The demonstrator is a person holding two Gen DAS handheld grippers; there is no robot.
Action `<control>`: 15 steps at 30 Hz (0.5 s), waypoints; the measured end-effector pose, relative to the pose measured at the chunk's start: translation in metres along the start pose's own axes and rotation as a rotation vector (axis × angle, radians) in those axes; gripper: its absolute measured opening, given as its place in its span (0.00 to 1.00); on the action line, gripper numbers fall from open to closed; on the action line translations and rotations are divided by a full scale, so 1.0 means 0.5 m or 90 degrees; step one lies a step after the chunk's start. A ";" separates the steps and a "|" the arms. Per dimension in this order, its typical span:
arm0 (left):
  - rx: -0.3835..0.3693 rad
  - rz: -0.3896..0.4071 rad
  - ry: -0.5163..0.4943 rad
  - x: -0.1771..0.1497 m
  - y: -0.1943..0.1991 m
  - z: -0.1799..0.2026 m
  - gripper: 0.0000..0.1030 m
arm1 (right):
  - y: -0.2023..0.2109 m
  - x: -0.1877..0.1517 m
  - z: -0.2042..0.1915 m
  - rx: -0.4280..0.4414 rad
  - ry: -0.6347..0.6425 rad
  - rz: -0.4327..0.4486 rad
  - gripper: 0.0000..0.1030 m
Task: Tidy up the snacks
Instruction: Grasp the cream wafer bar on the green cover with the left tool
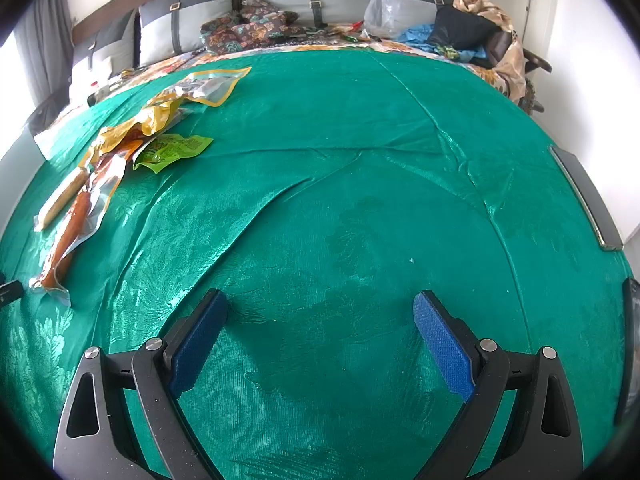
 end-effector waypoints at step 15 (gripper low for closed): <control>-0.016 -0.051 -0.143 0.180 -0.109 0.138 0.27 | -0.002 0.000 0.000 -0.002 0.000 0.000 0.94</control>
Point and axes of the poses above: each gripper's, at about its wrist camera, not at the fingertips, and y roughly against the way its jaws point, z to its right, x to its top, the point moved 9 cm from there along -y, roughly the way its jaws point, and after that the axes turned 4 degrees about y, right-handed, at the moved point
